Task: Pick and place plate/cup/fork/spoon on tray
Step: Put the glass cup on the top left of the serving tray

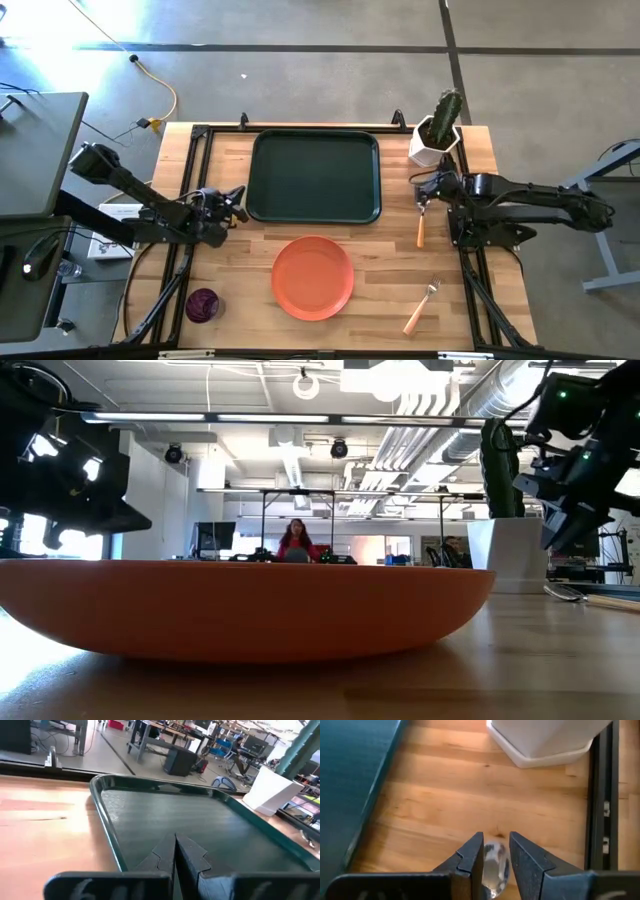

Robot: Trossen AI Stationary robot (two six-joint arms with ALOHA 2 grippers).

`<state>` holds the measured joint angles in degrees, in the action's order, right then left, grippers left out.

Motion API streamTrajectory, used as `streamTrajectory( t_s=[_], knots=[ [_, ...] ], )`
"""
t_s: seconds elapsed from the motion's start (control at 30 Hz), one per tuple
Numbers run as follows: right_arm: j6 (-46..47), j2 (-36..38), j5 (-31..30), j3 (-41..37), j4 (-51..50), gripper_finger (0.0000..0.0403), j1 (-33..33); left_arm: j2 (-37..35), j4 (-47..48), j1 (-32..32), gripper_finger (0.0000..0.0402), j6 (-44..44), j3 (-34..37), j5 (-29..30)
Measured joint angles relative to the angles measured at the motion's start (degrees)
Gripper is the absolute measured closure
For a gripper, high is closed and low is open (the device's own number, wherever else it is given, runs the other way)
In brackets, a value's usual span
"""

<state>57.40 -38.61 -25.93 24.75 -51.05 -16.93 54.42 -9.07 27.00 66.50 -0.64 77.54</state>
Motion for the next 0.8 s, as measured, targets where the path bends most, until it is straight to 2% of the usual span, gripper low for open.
streamTrajectory(
  t_s=[0.1, 0.27, 0.4, 0.5, 0.6, 0.7, 0.8],
  knots=[
    [-2.11, -0.02, 2.09, -0.20, 0.62, 0.0320, -2.62, -0.59, -6.34, -0.02, 0.0401, -9.27, -0.04, -1.86],
    [-3.33, -0.11, 2.49, -1.81, 2.46, 0.0320, -4.11, -3.91, -16.28, -1.26, 0.0401, -33.76, -4.24, -8.56],
    [-8.07, -0.12, 6.52, -2.43, 6.61, 0.0320, -2.59, -5.86, -13.80, -1.53, 0.0401, -44.40, -11.49, -16.63],
    [-10.95, -0.10, 8.73, -2.43, 9.11, 0.0320, -0.27, -5.56, -4.40, -1.49, 0.0401, -46.94, -18.27, -20.27],
    [-11.74, 0.00, 8.73, -2.45, 11.25, 0.0320, 3.46, -3.60, 9.43, -1.49, 0.0401, -45.01, -26.04, -24.61],
    [-12.30, 0.00, 5.44, -2.45, 14.92, 0.0320, 7.92, -0.98, 24.78, -1.49, 0.0401, -40.95, -34.17, -30.73],
    [-12.71, -0.04, 1.38, -2.45, 19.66, 0.0320, 12.12, 1.74, 38.84, -1.49, 0.0401, -38.23, -41.17, -39.47]
  ],
)
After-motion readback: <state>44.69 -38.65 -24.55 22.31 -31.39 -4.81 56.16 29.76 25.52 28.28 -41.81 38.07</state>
